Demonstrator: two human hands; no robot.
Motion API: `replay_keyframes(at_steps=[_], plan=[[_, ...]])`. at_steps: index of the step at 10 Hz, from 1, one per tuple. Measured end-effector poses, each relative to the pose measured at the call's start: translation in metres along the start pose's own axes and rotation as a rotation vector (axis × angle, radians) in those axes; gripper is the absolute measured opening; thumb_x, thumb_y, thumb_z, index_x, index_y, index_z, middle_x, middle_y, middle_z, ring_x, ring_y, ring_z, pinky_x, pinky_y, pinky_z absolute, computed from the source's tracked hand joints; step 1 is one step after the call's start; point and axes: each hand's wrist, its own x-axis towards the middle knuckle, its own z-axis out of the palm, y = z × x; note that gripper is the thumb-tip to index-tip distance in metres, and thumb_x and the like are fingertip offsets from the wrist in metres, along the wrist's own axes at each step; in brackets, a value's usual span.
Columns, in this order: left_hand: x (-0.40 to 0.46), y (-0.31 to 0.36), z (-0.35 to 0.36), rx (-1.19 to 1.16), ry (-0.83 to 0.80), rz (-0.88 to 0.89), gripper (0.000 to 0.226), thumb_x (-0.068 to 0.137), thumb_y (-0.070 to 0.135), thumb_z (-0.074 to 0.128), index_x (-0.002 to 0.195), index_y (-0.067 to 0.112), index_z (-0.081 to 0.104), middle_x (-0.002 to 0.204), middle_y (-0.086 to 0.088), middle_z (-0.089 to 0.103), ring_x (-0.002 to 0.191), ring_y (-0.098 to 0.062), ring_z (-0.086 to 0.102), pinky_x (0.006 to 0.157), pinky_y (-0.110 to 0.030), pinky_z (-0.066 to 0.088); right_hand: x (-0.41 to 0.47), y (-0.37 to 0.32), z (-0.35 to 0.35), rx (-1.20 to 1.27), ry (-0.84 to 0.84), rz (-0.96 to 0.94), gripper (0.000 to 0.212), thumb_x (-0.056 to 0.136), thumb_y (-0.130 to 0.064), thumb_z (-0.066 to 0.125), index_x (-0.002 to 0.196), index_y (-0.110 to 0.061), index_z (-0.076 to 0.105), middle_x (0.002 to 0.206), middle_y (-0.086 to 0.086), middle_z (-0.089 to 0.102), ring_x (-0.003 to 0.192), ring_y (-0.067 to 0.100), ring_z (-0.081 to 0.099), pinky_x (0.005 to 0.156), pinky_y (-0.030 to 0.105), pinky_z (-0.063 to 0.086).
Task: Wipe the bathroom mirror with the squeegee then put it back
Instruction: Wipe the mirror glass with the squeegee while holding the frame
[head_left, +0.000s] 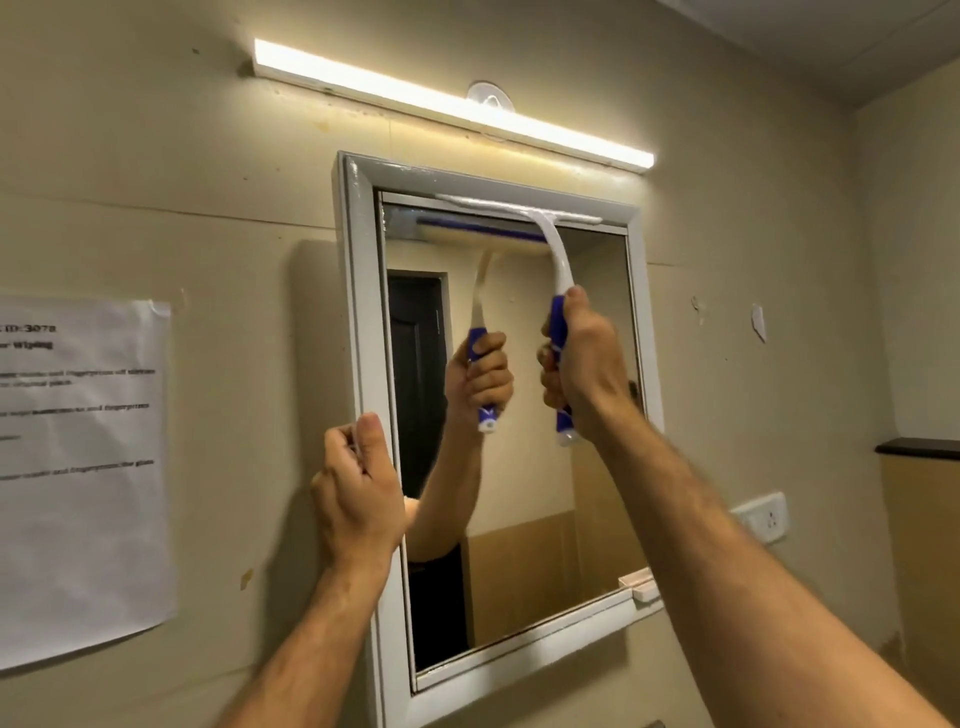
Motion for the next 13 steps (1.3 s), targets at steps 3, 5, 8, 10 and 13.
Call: replay_keyframes(at_steps=[3, 5, 8, 10, 13], plan=[[-0.005, 0.016, -0.010, -0.074, 0.040, -0.005, 0.044, 0.093, 0.056, 0.020, 0.079, 0.022, 0.044, 0.052, 0.015, 0.043, 0.056, 0.018, 0.048, 0.037, -0.005, 0.035, -0.026, 0.000, 0.042, 0.135, -0.103, 0.065, 0.056, 0.102, -0.043, 0.028, 0.059, -0.013, 0.049, 0.029, -0.007, 0.050, 0.022, 0.002, 0.045, 0.028, 0.010, 0.032], [-0.004, 0.010, -0.005, -0.107, 0.032, 0.047, 0.041, 0.093, 0.053, 0.023, 0.079, 0.021, 0.045, 0.050, 0.012, 0.043, 0.055, 0.022, 0.047, 0.042, 0.004, 0.033, -0.020, -0.011, 0.049, 0.198, -0.093, 0.029, 0.056, 0.101, -0.045, 0.031, 0.058, -0.013, 0.049, 0.030, -0.007, 0.049, 0.023, 0.002, 0.044, 0.029, 0.011, 0.033], [-0.007, 0.011, -0.007, -0.114, 0.052, 0.047, 0.042, 0.094, 0.053, 0.021, 0.080, 0.021, 0.044, 0.053, 0.014, 0.041, 0.057, 0.024, 0.045, 0.046, 0.006, 0.032, -0.045, 0.011, 0.043, 0.146, -0.084, 0.061, 0.056, 0.104, -0.038, 0.028, 0.057, -0.014, 0.049, 0.029, -0.007, 0.049, 0.023, 0.000, 0.045, 0.028, 0.009, 0.031], [-0.009, 0.012, -0.010, -0.081, 0.044, 0.045, 0.031, 0.098, 0.052, 0.018, 0.090, 0.031, 0.040, 0.060, 0.025, 0.035, 0.059, 0.026, 0.044, 0.043, -0.002, 0.022, -0.070, 0.033, 0.026, 0.172, -0.162, 0.074, 0.068, 0.105, -0.034, 0.025, 0.045, -0.018, 0.054, 0.032, -0.009, 0.047, 0.025, -0.002, 0.042, 0.031, 0.007, 0.031], [-0.008, 0.010, -0.008, -0.097, 0.041, 0.051, 0.029, 0.099, 0.048, 0.023, 0.089, 0.028, 0.041, 0.061, 0.025, 0.035, 0.063, 0.032, 0.041, 0.049, 0.010, 0.029, -0.047, 0.006, 0.038, 0.203, -0.156, 0.014, 0.059, 0.104, -0.037, 0.027, 0.053, -0.017, 0.049, 0.031, -0.006, 0.048, 0.024, -0.001, 0.043, 0.030, 0.008, 0.032]])
